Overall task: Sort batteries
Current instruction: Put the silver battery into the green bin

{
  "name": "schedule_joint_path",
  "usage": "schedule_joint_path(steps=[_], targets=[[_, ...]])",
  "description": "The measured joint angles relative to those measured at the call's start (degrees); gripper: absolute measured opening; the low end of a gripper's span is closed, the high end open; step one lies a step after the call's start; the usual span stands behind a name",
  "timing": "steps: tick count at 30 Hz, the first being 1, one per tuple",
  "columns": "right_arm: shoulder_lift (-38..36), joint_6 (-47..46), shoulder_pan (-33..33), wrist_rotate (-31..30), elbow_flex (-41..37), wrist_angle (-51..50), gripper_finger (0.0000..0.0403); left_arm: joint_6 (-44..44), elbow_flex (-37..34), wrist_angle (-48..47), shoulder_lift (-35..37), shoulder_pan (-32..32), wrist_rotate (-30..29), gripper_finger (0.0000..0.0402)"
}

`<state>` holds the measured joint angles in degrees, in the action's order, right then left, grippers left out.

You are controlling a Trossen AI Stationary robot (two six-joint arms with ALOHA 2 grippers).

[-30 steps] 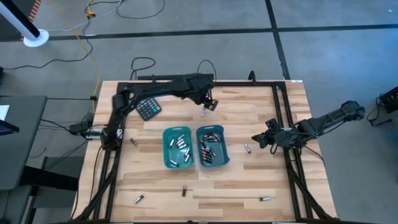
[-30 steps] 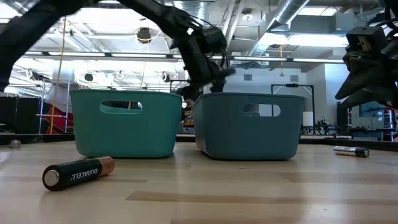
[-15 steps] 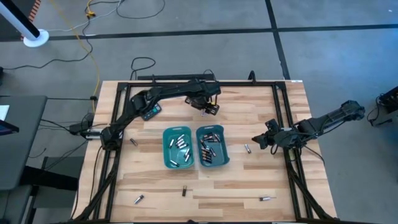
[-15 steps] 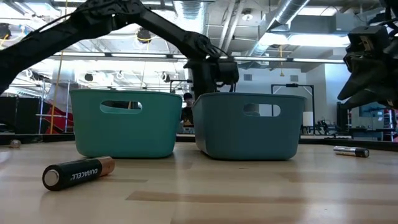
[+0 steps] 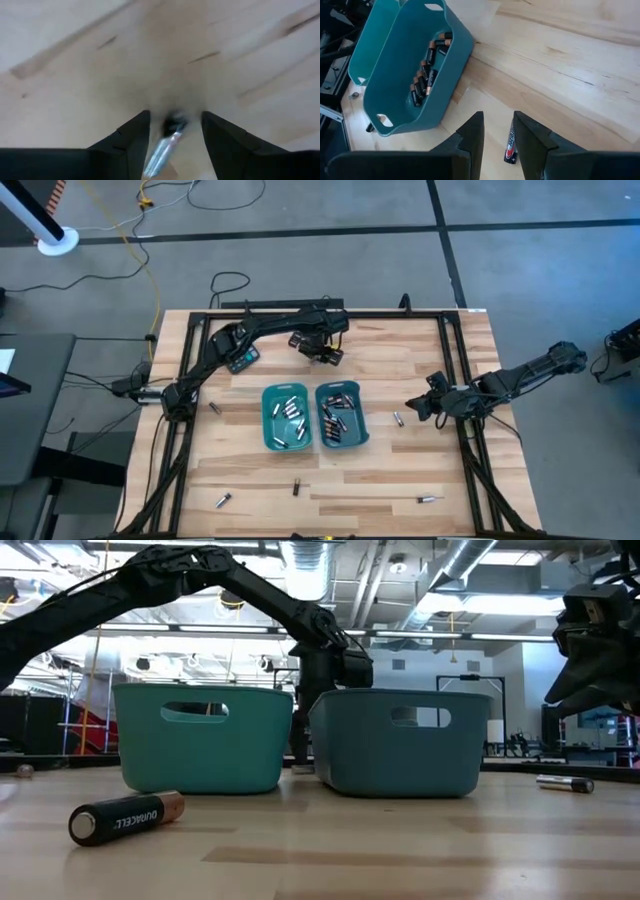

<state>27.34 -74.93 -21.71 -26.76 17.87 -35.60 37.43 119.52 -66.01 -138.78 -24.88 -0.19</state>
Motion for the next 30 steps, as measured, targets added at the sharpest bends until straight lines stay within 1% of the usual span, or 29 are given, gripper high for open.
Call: schedule_joint_path(steps=[3,7,9,11,15,17,19,24,27,30], targets=[[0.01,0.04,0.0,-0.01,0.02,0.03,0.0122,-0.45,0.2,-0.78,-0.02,0.06,-1.18,0.0164],[-0.01,-0.01,0.0,-0.01,0.0,0.29,0.0122,-1.27,0.22,-2.55,-0.02,0.05,-1.09,0.0155],[-0.01,-0.01,0.0,-0.01,0.0,0.35,0.0122,-3.45,0.22,-4.01,0.02,-0.05,-1.98,0.0153],[-0.01,-0.01,0.0,-0.01,0.0,0.53,0.0122,-6.13,0.11,-6.81,0.24,-0.11,-4.46,0.0152],[0.0,-0.01,0.0,-0.01,0.0,0.51,0.0122,-12.47,0.07,-10.43,0.44,-0.34,-5.61,0.0151],[0.01,0.23,0.0,-0.01,0.01,0.5,0.0122,-13.96,0.05,-11.01,0.44,-0.37,-5.92,0.0151],[-0.01,0.25,0.0,-0.01,0.0,0.47,0.0122,-14.0,0.05,-10.16,0.52,-0.35,-7.42,0.0151],[0.01,0.41,0.0,-0.01,0.0,0.24,0.0122,-12.75,0.05,-10.49,2.83,-0.79,-9.39,0.0151],[0.01,0.41,0.0,-0.01,0.02,0.05,0.0122,-12.53,0.05,-11.26,5.04,-1.26,-12.96,0.0151],[-0.01,0.41,0.0,-0.01,0.01,0.07,0.0122,-18.24,0.07,-11.93,7.11,-1.74,-14.22,0.0151]])
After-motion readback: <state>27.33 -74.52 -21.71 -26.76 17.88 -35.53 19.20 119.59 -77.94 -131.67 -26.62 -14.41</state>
